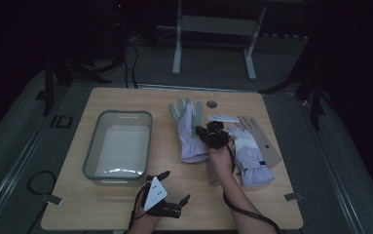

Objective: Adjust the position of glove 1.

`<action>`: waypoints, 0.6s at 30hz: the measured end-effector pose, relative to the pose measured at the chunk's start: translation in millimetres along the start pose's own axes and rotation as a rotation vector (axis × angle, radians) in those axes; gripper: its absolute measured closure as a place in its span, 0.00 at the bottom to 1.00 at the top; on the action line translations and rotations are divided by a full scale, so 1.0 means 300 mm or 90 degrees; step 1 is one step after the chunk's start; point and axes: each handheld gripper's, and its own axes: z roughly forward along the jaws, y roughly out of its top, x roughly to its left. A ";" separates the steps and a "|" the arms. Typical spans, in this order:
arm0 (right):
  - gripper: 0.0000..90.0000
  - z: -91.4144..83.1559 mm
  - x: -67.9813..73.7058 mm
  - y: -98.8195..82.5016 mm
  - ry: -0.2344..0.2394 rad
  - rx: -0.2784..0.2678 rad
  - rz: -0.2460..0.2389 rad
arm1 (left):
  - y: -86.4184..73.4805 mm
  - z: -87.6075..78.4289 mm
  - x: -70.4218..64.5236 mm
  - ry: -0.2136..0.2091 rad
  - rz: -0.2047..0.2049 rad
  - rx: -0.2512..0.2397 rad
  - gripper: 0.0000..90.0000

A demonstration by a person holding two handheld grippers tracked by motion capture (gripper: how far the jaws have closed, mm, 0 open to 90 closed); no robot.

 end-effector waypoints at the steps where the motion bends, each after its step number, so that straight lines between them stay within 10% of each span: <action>1: 0.98 -0.026 0.002 -0.011 -0.002 -0.006 0.001 | 0.000 0.000 0.001 0.001 0.000 -0.001 0.00; 9: 0.98 -0.165 0.026 -0.141 -0.004 -0.033 0.051 | -0.002 -0.004 -0.001 0.011 -0.001 -0.008 0.00; 18: 0.98 -0.172 0.019 -0.268 -0.010 -0.018 0.086 | -0.001 -0.002 -0.001 0.009 0.002 -0.003 0.00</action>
